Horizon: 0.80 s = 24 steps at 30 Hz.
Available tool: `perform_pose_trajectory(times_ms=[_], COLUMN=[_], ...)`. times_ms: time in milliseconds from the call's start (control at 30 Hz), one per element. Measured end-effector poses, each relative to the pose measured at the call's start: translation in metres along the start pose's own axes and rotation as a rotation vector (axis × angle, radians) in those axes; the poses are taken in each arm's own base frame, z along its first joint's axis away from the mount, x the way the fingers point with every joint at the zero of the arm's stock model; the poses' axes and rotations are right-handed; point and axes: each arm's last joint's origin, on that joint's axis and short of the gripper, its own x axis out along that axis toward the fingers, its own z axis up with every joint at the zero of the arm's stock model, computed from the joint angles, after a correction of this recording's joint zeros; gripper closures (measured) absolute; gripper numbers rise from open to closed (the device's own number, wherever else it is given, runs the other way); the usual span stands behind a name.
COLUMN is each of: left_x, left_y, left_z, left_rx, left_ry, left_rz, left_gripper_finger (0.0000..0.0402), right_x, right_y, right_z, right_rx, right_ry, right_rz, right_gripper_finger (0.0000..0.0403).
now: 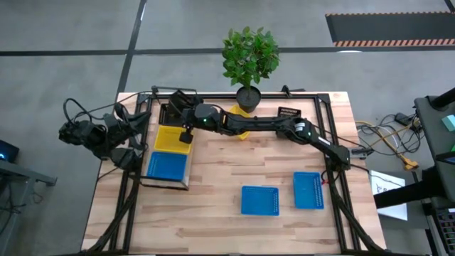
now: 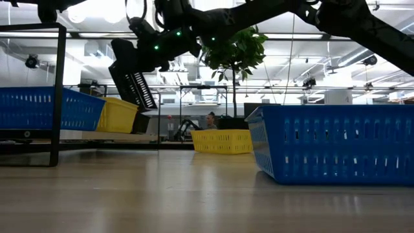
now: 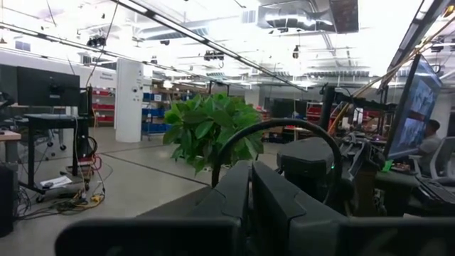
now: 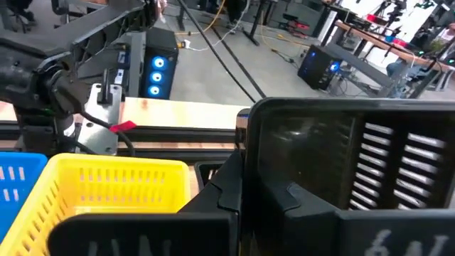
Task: Stack baskets on shelf by color
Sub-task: Stack the bottom black basket on top of the black basket on the shelf, then adjust the stacked yellow basket on the shelf
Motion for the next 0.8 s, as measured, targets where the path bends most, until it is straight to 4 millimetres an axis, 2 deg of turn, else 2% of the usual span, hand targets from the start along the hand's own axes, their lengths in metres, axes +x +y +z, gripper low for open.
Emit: perform_pose_trajectory(times_ms=[200,533,800], left_x=[0.0,0.0,0.0001], left_y=[0.0,-0.0001,-0.0002], left_z=[0.0,0.0,-0.0001], left_rx=[0.001,0.001,0.002], left_ry=[0.0,0.0,0.001], left_rz=[-0.001,-0.001,-0.001], left_gripper_finger=[0.0398,0.0398,0.0398], right_x=[0.0004,0.0003,0.0003], right_y=[-0.0026,-0.0019,-0.002], right_z=[-0.0004,-0.0003,-0.0001], right_rx=[0.001,-0.016,-0.032], right_ry=[-0.001,-0.001,-0.002], right_rz=[-0.005,-0.004,-0.005], right_gripper_finger=[0.0386,0.0318,0.0289])
